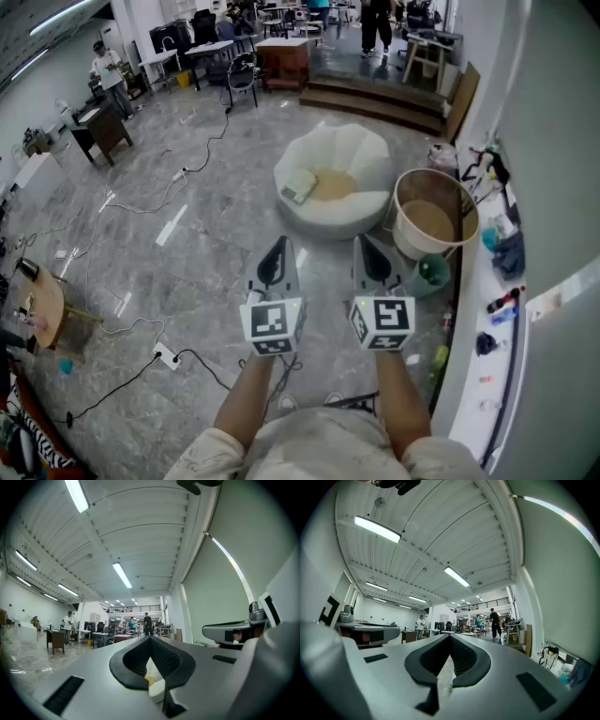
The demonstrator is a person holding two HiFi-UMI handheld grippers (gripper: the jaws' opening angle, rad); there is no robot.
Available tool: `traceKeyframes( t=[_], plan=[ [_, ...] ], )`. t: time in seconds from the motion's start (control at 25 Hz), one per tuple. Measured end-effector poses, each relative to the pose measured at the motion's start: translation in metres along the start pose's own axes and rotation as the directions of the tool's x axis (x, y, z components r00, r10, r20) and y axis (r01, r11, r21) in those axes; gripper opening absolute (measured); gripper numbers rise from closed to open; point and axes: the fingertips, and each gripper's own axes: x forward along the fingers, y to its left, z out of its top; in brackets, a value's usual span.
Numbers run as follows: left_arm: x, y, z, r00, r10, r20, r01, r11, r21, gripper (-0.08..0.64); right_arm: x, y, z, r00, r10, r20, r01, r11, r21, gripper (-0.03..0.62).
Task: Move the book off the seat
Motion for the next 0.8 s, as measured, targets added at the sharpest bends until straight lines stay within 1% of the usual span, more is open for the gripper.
traceKeyframes(
  t=[0.32,0.56,0.8],
  plan=[
    [0.01,-0.023,-0.008,1.0,0.002,-0.012,-0.002,1.0,0.002,0.002,-0.002,-0.022,-0.006,1.0,-0.001,-0.001,0.001,1.0,-0.002,0.005],
    [0.018,-0.045,-0.014,1.0,0.008,-0.021,-0.007,1.0,0.008,0.002,-0.007,-0.048,-0.013,1.0,-0.007,0.001,0.007,0.999,0.05,0.005],
    [0.029,-0.059,-0.021,0.999,0.031,-0.037,-0.031,0.999,0.011,0.002,-0.01,-0.073,-0.023,1.0,0.0,-0.006,0.0,0.998,0.059,0.005]
  ],
)
